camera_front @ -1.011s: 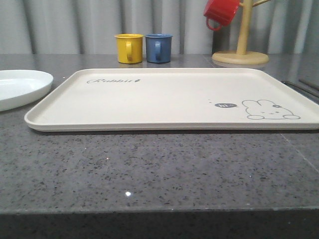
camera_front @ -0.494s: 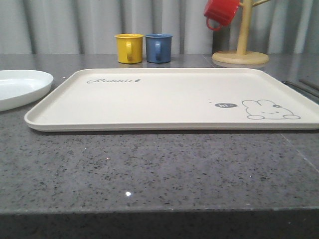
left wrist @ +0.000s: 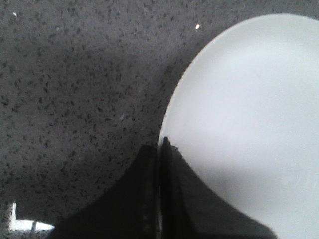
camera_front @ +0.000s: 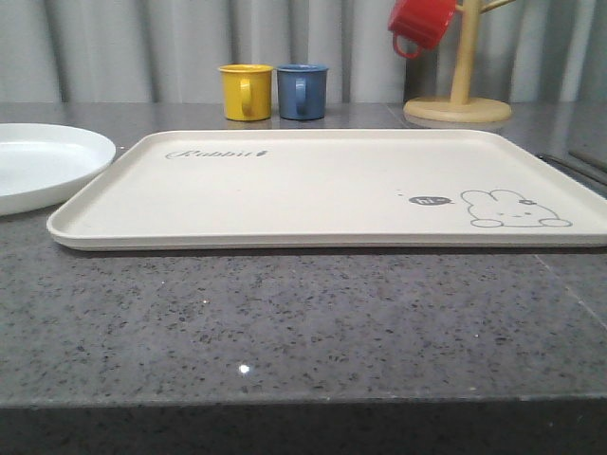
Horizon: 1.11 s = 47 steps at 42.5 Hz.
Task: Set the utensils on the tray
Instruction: 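Lower the left gripper to the white plate rim and grasp it, then lift the white plate with the left gripper and lower it onto the tray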
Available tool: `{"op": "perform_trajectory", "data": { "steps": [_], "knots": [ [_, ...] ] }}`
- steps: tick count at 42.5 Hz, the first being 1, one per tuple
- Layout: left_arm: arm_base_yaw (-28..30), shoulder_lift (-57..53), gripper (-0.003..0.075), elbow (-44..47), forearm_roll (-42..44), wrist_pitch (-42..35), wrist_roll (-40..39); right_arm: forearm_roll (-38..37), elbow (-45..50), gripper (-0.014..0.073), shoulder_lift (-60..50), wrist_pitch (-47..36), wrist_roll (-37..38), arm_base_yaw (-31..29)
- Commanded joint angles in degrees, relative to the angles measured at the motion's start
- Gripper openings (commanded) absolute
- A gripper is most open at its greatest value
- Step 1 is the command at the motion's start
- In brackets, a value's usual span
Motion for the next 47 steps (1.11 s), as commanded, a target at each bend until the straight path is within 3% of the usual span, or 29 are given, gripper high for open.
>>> {"op": "perform_trajectory", "data": {
  "steps": [1,12,30,47],
  "knots": [
    [-0.1,-3.8,-0.0020,-4.1,-3.2,0.9,0.2,-0.6,-1.6,0.0509,0.2,-3.9,-0.2,-0.3],
    [-6.5,-6.0,-0.0020,-10.4,-9.4,5.5,0.2,-0.6,-1.6,0.0509,0.2,-3.9,-0.2,-0.3],
    [-24.4,-6.0,-0.0020,-10.5,-9.7,-1.7,0.2,-0.6,-1.6,0.0509,0.2,-3.9,-0.2,-0.3],
    [-28.7,-1.1,-0.0020,-8.3,-9.7,-3.2,0.2,-0.6,-1.6,0.0509,0.2,-3.9,-0.2,-0.3]
  ]
}}
